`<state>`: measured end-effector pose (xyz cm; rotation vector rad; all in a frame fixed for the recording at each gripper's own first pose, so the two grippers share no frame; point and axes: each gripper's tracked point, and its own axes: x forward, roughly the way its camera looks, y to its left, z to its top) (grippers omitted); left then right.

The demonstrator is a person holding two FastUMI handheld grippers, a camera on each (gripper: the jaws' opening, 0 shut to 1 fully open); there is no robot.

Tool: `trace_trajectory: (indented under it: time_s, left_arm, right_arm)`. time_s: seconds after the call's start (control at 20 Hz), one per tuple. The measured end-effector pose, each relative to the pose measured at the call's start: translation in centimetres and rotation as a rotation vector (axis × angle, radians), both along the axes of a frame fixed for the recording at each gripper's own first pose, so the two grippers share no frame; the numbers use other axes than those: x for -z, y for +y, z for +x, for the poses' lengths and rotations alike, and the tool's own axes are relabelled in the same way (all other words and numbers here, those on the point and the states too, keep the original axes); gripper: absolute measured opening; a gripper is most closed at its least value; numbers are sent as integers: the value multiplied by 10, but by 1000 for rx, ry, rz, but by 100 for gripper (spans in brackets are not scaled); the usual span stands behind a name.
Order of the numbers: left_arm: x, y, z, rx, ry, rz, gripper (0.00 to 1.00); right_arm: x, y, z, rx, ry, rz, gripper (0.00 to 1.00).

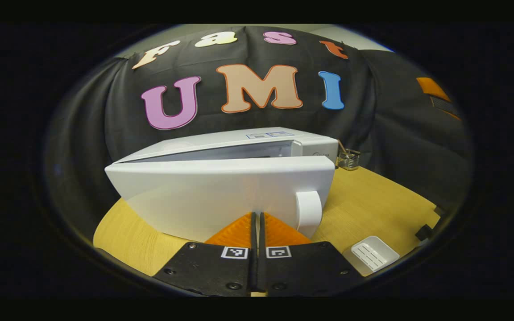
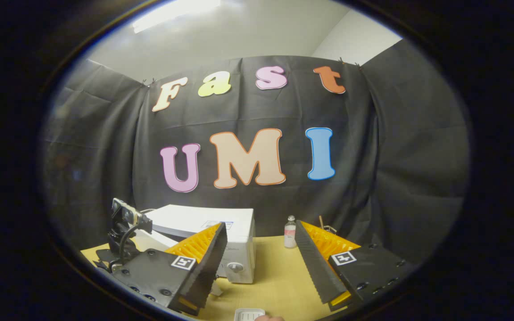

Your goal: Open the microwave oven with the left hand, put the food in, and close the microwave oven.

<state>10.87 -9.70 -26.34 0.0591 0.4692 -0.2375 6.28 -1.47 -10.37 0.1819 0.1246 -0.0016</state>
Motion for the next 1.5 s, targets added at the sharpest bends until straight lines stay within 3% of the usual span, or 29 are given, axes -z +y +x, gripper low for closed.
trace_trajectory:
  time_s: [1.0,1.5]
  left_arm:
    - [-7,-14,60,-26,-42,-17,1]
    - [-8,-35,66,41,-63,-71,1]
  right_arm:
    - [12,10,11,-38,16,-17,83]
    - [13,6,12,-15,20,-28,84]
